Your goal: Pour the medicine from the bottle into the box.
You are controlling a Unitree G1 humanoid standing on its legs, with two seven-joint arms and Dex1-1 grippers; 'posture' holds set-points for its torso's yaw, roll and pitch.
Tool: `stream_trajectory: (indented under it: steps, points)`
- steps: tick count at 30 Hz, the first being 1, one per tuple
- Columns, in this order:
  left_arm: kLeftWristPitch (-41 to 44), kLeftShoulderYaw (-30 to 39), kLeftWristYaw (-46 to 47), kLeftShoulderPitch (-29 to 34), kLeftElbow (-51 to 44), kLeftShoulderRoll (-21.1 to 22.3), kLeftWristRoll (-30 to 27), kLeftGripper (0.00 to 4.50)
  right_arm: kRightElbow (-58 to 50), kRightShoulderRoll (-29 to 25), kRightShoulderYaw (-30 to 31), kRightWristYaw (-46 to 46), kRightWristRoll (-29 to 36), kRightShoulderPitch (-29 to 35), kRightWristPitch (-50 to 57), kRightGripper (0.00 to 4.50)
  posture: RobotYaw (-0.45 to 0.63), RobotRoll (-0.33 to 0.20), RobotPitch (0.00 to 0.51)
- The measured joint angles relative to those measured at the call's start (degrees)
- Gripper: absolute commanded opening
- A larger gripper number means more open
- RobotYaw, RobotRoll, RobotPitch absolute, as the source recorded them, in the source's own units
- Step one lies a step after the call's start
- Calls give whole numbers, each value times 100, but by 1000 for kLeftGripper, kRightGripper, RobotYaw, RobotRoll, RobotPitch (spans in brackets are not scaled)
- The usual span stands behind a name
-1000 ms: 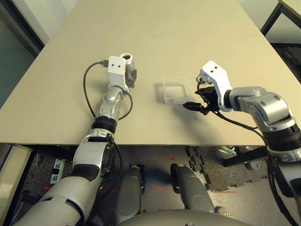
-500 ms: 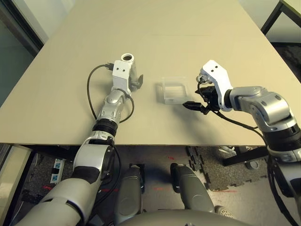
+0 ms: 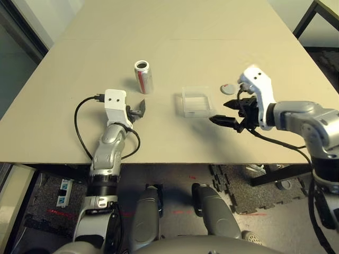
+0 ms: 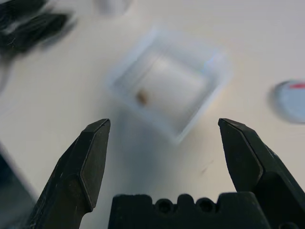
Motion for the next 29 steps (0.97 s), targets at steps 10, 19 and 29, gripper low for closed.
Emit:
stream_trajectory:
  steps: [10, 19, 29]
  points:
    - [-1268, 417, -394, -989, 1472, 624, -203, 4477, 1740, 1472, -603, -2814, -1590, -13, -2999, 4500, -79, 0, 231]
    - [-2797, 762, -719, -2249, 4471, 1506, -197, 4477, 3084, 1485, -909, -4421, -2445, -91, -4966, 4500, -120, 0, 262]
    - [-3575, 968, -584, -2759, 5944, 2229, -181, 4477, 3527, 1296, -1051, -4468, -2517, 92, -5496, 4500, -131, 0, 266]
